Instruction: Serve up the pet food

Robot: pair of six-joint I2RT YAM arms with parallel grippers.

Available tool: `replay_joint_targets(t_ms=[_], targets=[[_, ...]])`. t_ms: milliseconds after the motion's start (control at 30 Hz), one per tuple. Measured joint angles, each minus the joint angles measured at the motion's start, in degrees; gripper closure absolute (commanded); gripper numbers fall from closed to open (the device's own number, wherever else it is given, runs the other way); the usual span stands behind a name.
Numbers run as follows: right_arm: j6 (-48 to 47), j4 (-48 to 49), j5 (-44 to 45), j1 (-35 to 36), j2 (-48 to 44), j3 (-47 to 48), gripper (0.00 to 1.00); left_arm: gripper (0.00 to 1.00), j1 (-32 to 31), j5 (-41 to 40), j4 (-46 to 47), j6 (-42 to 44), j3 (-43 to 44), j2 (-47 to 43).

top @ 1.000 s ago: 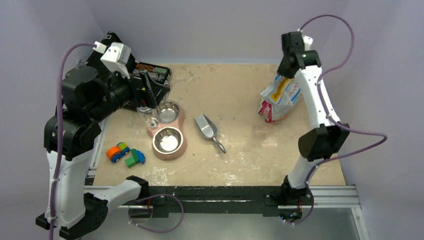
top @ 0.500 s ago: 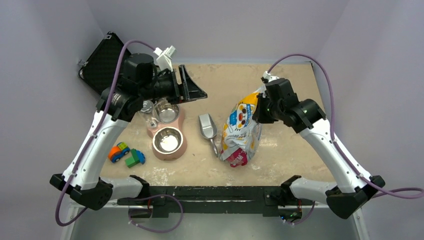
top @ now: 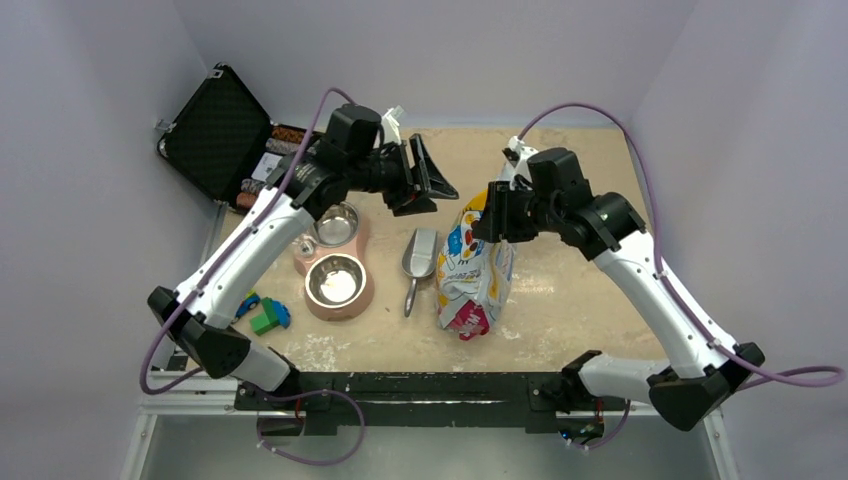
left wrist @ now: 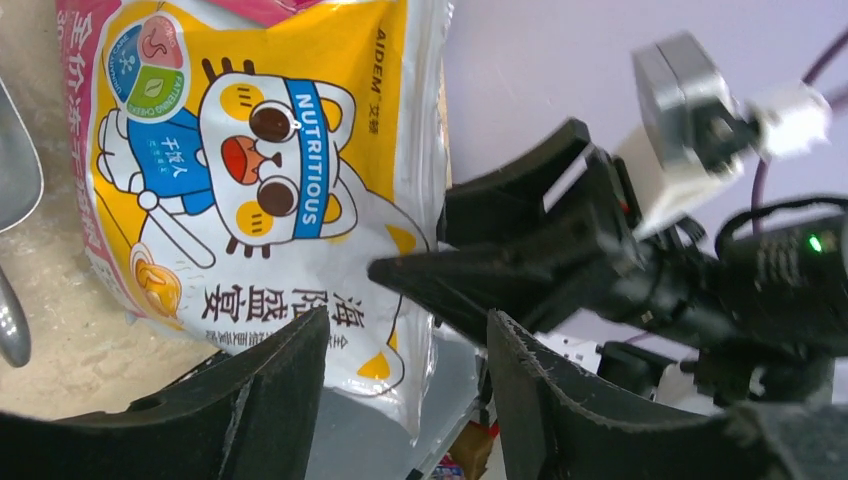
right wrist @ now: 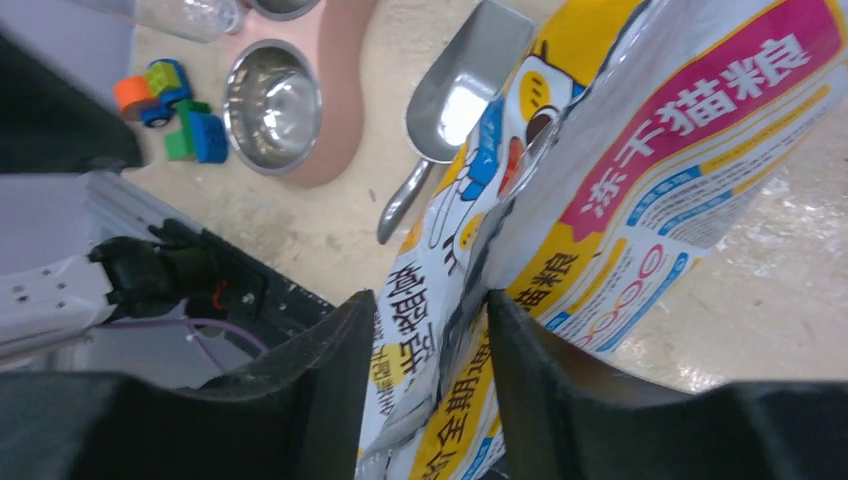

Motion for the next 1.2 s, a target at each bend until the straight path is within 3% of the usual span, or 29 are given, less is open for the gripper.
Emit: replay_joint_targets(t_ms=[133, 367, 633, 800, 967, 1200], targets=[[1.51, 5.51, -5.35, -2.34, -4.46, -4.13, 0.4, 0.38, -1.42, -1.66, -0.96, -1.01, 3.82, 5.25], [11.17, 25.66, -15.23, -13.35, -19.47, -26.95, 0.36, 0.46, -5.51, -4.42, -1.42, 0.85, 13.2, 13.18], [16.39, 33.11, -18.34, -20.85, -25.86, -31.78, 0.41, 0.37, -9.66, -6.16, -5.68, 5.14, 21.64, 20.04], [15.02, 27.28, -15.58, -21.27, -25.35, -27.52, 0.44, 0.48, -10.93, -7.89, -8.72, 7.63, 26.53, 24.15], [9.88, 13.55, -4.72, -21.33, -17.44, -10.21, 0.69, 0.53, -11.13, -10.54, -11.21, 9.77, 29.53, 26.1], [5.42, 9.03, -4.0, -20.83, -13.22, -7.5, 0.69, 0.49, -11.13, -11.61, -11.45, 10.49, 32.7, 28.46]])
